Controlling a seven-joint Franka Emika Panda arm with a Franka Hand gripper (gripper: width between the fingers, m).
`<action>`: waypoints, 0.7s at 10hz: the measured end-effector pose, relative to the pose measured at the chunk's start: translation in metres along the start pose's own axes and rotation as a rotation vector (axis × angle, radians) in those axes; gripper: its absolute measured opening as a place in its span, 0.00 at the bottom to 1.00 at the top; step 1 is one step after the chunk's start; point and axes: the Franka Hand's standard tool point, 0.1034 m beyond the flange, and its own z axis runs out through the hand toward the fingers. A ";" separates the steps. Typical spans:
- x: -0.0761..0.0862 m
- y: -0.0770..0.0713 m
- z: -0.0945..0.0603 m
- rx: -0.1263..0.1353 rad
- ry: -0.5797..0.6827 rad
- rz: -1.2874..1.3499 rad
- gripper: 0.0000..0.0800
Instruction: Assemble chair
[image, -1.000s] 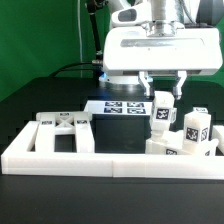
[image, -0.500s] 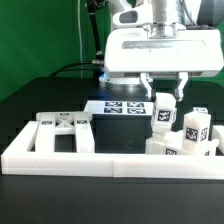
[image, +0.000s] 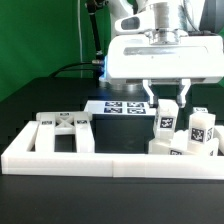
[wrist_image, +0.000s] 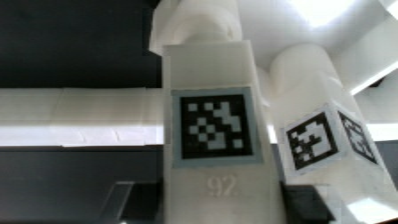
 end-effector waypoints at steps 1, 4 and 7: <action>-0.002 0.000 -0.001 -0.003 0.009 -0.002 0.36; -0.015 -0.003 0.000 -0.001 -0.010 -0.006 0.36; -0.014 -0.004 0.001 0.008 -0.037 -0.005 0.37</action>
Offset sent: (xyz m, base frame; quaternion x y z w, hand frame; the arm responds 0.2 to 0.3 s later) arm -0.0217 0.0054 -0.0211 -0.0248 0.0133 0.0156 0.9995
